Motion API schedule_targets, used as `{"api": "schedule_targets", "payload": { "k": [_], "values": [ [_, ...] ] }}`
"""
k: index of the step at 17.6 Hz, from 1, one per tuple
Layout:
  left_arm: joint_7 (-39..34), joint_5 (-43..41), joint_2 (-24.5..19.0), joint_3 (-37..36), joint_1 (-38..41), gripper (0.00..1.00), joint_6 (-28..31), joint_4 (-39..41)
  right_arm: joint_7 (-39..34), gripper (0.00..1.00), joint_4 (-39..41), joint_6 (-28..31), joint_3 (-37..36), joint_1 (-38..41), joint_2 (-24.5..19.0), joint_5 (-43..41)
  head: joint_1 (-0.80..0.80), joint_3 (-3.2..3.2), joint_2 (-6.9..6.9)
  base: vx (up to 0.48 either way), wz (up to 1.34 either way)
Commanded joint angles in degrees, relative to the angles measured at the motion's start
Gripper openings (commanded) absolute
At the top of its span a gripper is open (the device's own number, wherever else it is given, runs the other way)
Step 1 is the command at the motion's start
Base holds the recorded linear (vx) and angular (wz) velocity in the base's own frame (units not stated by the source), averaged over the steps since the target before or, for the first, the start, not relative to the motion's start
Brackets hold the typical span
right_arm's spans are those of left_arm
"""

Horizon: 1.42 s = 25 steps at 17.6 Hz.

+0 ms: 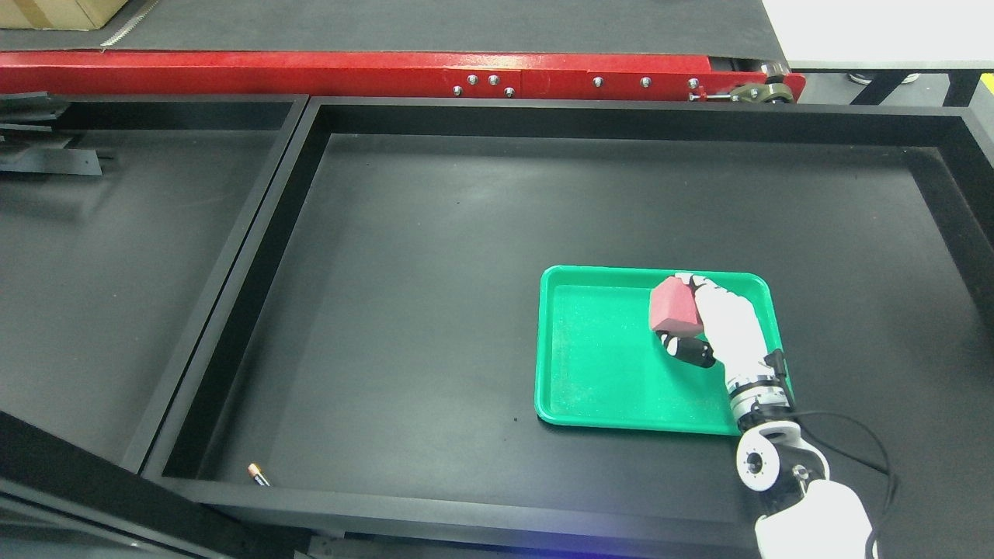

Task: Pick pink block from left shelf to tray
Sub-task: 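Lift the pink block up off the green tray with the right hand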

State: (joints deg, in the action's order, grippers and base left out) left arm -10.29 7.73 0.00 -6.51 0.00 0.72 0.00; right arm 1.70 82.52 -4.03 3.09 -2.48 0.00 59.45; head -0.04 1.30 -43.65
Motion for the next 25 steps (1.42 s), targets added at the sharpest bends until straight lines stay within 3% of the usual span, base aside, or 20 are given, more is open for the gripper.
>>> {"api": "schedule_targets", "payload": {
  "k": [1,4,10,25],
  "values": [
    [0.01,0.0,-1.0,0.0,1.85,1.0,-0.02,1.0,7.16,0.03,5.63,-0.45,-0.19,1.42,1.0,-0.21,0.0,0.0,0.0,0.0,0.0],
    [0.01,0.0,-1.0,0.0,1.85,1.0,-0.02,1.0,11.99,0.02,6.51,-0.45,0.07,3.0,1.0,-0.39,0.0,0.0,0.0,-0.004,0.0],
    [0.01,0.0,-1.0,0.0,1.85,1.0,-0.02,1.0,14.47,0.02,7.39,-0.45,-0.81,4.15,1.0,-0.39,0.0,0.0,0.0,-0.008,0.02],
    [0.01,0.0,-1.0,0.0,1.85,1.0,-0.02,1.0,15.17,0.02,8.88,-0.45,-0.9,4.59,1.0,-0.48,0.0,0.0,0.0,-0.135,0.4]
  ]
}}
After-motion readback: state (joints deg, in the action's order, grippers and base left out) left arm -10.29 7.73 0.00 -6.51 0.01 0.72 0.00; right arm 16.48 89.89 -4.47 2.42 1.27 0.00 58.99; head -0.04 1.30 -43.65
